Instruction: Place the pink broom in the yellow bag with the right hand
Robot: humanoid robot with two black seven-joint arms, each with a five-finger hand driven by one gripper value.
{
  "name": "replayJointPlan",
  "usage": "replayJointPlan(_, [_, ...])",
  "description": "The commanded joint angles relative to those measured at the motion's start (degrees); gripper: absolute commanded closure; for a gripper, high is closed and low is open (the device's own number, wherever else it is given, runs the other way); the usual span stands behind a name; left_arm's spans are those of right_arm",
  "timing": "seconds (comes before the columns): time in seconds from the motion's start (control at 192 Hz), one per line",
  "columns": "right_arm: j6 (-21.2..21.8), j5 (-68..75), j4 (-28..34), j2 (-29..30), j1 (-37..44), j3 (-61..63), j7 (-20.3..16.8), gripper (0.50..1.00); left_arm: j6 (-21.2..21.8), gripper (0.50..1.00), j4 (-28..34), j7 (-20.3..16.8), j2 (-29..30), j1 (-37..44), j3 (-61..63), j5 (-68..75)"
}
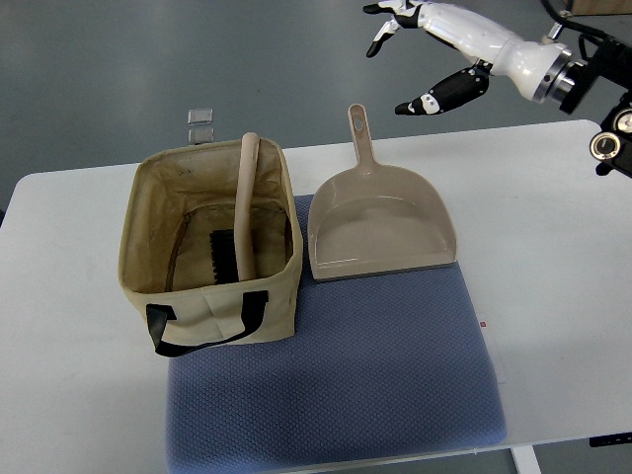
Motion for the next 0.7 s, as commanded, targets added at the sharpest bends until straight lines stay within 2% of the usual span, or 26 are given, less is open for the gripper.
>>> replayJointPlan(0.0, [3.51, 9.29, -0.09, -2.71, -5.24, 6.14, -0.19, 0.572, 0.0, 0.5, 0.0, -0.07, 0.0, 0.0, 0.0, 0.02])
replayJointPlan(0.073, [6.24, 15.62, -0.09, -3.5, -11.04, 11.86, -1.24, 0.572, 0.0, 0.5, 0.0, 0.02, 0.0, 0.0, 0.0, 0.02])
replayJointPlan(0.235, [8.88, 23.97, -0.09, -1.39, -23.53, 25.05, -5.46, 0.572, 0.0, 0.5, 0.0, 0.02, 0.0, 0.0, 0.0, 0.02])
replayJointPlan(0.438, [9.76, 27.05, -0.26, 10.64, -35.57, 39.81, -9.68, 0.572, 0.0, 0.5, 0.0, 0.02, 0.0, 0.0, 0.0, 0.02])
replayJointPlan(0.569, [10.37, 26.35, -0.17, 20.39, -40.4, 49.3, -12.84, 0.572, 0.0, 0.5, 0.0, 0.02, 0.0, 0.0, 0.0, 0.02])
replayJointPlan(0.694, [12.13, 25.82, -0.17, 25.85, -43.75, 53.7, -13.72, 0.572, 0.0, 0.5, 0.0, 0.02, 0.0, 0.0, 0.0, 0.02])
